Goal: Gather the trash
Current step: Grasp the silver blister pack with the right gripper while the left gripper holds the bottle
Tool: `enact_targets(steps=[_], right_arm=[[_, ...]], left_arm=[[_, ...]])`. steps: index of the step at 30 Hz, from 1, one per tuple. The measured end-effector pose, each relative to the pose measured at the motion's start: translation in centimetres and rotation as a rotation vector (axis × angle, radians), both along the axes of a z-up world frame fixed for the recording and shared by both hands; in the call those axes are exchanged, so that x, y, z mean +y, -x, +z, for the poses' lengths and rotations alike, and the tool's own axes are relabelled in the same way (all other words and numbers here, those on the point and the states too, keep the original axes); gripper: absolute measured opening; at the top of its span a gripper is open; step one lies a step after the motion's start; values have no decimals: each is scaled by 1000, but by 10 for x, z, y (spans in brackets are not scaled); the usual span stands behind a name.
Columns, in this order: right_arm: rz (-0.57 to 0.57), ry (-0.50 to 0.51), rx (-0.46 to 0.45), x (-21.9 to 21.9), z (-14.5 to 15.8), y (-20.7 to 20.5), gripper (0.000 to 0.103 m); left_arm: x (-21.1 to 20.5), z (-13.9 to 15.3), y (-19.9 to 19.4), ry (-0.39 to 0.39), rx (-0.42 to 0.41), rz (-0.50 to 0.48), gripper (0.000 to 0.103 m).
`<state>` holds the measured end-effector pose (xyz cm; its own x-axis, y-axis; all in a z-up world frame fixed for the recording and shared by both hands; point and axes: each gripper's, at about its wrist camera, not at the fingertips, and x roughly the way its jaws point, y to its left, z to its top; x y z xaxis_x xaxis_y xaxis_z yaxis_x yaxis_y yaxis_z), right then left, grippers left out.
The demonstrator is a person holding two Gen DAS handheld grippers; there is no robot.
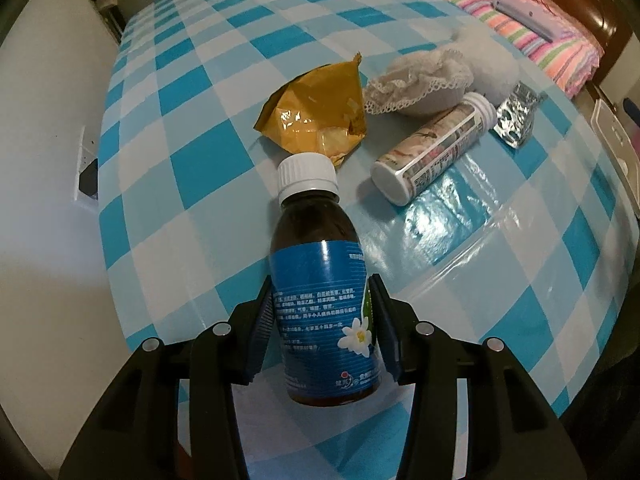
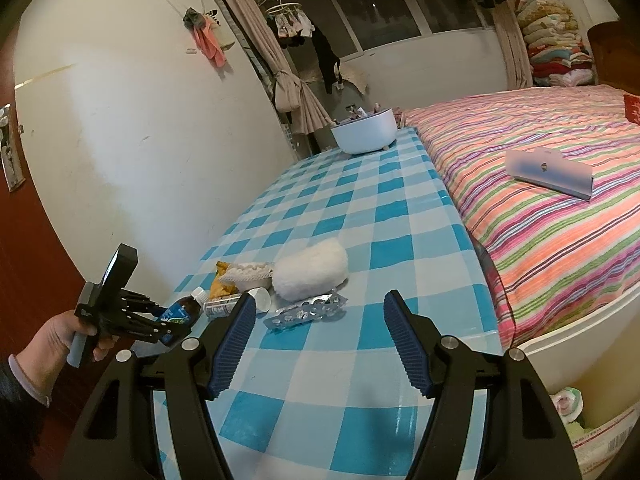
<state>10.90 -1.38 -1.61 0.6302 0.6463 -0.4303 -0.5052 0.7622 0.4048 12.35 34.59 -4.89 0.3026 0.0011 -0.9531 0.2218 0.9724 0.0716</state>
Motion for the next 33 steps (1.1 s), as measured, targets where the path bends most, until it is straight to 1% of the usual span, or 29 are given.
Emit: enact_targets(steps=[5,8,13,18,20,22,26,29,33], right_arm=[[20,18,6,11,-2,-1,65],[35,28,17,19,-5,-3,65],[69,53,23,35,-8,-3,65],[79,63,57,46,-16,-12,65],[79,66,59,50,-17,-14,65],[77,78,55,54,-17,-16,65],[84,89,87,62,-23,-26,65],[92,95,108,68,-26,-32,65],[97,122,116,79,-28,-38,65]], left_arm=[[-2,1,4,-11,-78,57,44],[-6,3,8,-1,-120,104,44],[-23,10,18,22,-189,136,43],[-36,22,27,91,-256,164,42],[-39,22,30,87,-270,170,42],[-37,17,31,82,-262,194,42],[-27,11,39,103,-268,237,42],[-25,15,45,117,-287,259,42],[-31,25,53,114,-317,277,42]])
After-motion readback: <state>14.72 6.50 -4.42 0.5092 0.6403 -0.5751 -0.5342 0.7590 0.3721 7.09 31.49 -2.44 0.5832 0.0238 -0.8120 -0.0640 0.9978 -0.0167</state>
